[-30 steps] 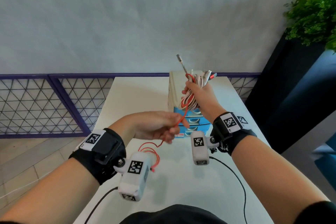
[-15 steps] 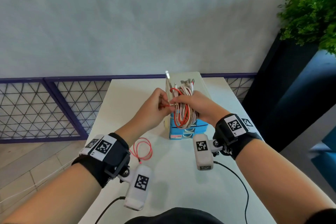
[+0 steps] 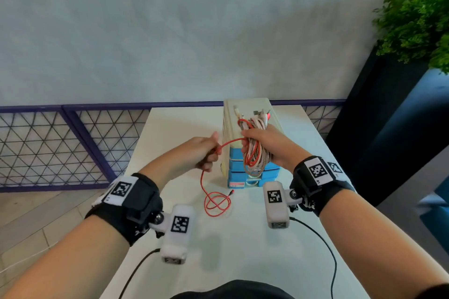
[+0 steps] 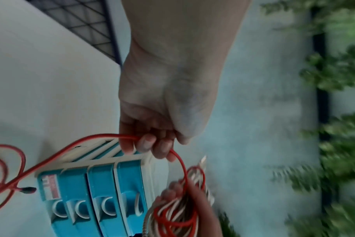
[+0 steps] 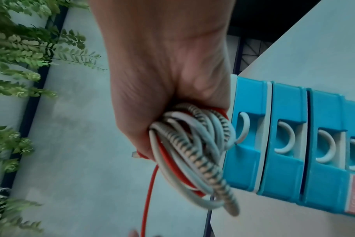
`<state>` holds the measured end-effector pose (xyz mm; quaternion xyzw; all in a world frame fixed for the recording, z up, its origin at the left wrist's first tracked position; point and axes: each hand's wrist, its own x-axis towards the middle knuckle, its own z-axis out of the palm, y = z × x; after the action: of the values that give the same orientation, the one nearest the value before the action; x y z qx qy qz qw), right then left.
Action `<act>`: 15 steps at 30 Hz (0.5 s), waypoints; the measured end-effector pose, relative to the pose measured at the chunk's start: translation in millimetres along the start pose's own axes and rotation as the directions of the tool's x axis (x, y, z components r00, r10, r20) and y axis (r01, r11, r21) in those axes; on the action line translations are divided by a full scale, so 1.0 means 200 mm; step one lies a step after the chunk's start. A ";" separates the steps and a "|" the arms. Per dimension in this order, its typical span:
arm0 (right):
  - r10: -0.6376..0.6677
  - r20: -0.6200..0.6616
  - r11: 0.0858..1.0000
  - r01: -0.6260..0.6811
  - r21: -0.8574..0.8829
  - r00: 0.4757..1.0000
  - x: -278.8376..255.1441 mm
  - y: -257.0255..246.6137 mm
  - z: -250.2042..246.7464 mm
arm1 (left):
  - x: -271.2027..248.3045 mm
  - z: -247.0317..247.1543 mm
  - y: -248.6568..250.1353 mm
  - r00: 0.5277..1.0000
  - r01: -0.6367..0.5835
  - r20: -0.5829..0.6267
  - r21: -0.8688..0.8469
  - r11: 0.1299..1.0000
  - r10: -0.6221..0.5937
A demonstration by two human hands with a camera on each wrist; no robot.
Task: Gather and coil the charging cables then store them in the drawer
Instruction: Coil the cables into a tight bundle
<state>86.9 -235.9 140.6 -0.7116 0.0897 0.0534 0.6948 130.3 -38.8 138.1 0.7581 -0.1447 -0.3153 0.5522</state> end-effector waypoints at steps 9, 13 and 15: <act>-0.040 -0.084 0.999 0.042 0.018 0.996 0.04 0.06 0.04 | -0.02 0.09 0.05 0.997 0.012 0.077 -0.514 0.857 0.032; -0.028 0.006 0.999 0.028 0.046 1.000 0.04 0.05 0.09 | 0.01 0.15 0.09 1.000 -0.011 0.020 -0.506 0.862 0.024; -0.007 0.073 0.993 -0.002 0.118 0.997 0.02 0.03 0.11 | 0.02 0.16 0.10 1.000 -0.027 -0.015 -0.487 0.873 0.022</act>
<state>90.6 -215.0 132.3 -0.6670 0.0663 0.0732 0.7385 114.8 -72.8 149.9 0.5942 -0.0678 -0.3313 0.7298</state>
